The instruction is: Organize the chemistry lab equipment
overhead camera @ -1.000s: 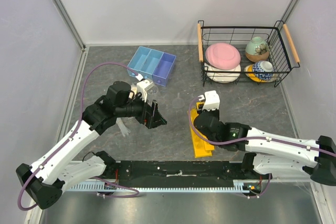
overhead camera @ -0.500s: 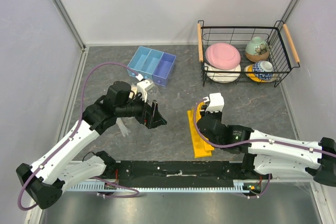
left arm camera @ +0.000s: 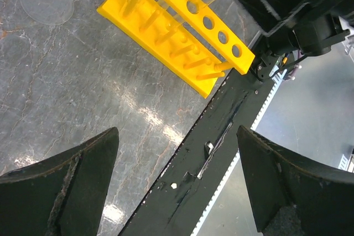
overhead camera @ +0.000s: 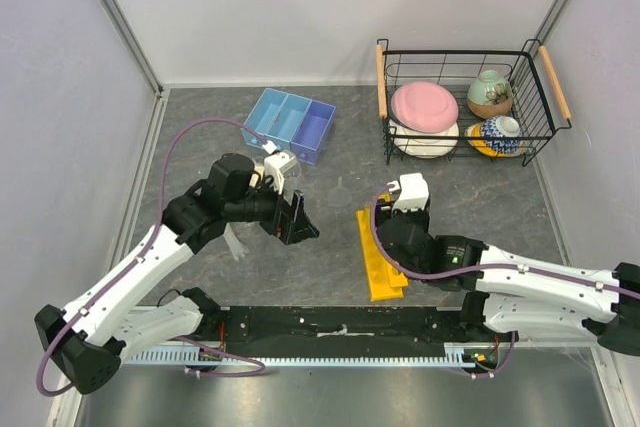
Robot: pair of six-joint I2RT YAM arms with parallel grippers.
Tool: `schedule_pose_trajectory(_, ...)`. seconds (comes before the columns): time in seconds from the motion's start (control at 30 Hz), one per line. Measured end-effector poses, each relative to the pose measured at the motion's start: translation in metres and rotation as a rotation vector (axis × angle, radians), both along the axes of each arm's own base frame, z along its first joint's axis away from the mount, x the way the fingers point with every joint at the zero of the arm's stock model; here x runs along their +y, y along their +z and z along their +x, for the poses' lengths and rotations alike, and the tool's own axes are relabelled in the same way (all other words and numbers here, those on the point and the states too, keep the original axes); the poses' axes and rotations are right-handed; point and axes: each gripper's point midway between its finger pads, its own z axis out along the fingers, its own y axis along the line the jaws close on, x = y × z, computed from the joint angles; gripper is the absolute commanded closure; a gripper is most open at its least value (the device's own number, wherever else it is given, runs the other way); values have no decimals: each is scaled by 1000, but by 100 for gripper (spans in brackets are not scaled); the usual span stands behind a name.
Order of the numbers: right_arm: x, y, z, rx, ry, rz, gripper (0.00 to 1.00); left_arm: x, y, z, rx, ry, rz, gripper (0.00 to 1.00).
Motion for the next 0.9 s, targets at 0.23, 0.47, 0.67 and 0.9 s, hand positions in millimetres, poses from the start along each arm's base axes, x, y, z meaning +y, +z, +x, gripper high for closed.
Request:
schedule_pose_trajectory(0.23, 6, 76, 1, -25, 17, 50, 27, -4, -19, 8, 54, 9, 48, 7)
schedule_pose_trajectory(0.47, 1, 130, -7, -2, 49, 71, 23, -14, -59, 21, 165, 73, 145, 14)
schedule_pose_trajectory(0.67, -9, 116, -19, 52, 88, 23, 22, -41, -110, 16, 239, 98, 278, 21)
schedule_pose_trajectory(0.9, -23, 106, -29, 71, 118, 37, 21, -68, -175, -2, 293, 81, 479, 26)
